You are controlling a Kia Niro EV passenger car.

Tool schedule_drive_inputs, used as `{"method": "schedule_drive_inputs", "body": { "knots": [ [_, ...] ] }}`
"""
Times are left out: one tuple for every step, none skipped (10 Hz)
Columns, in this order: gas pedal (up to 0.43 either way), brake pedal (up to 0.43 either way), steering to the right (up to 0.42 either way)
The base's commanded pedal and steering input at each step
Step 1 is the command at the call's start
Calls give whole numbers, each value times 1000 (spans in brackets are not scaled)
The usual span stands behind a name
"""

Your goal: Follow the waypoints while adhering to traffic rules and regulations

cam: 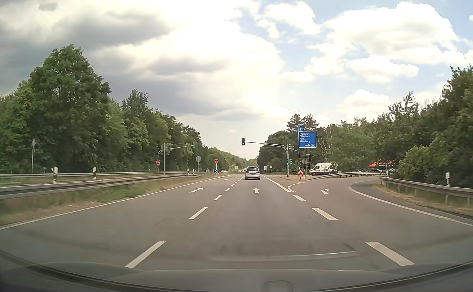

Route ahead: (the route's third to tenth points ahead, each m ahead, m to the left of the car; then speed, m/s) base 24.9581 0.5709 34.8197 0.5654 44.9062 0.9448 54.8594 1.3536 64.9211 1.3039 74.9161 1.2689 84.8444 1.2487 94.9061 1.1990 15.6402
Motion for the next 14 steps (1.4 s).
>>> {"method": "schedule_drive_inputs", "body": {
  "knots": [
    [67,37,4],
    [67,37,4],
    [67,37,4],
    [67,37,3],
    [67,37,1],
    [67,30,0],
    [67,30,0],
    [67,37,-1],
    [67,30,-1],
    [67,30,-1],
    [67,37,-3],
    [67,37,-4],
    [67,37,-3],
    [67,37,-4]
  ]
}}
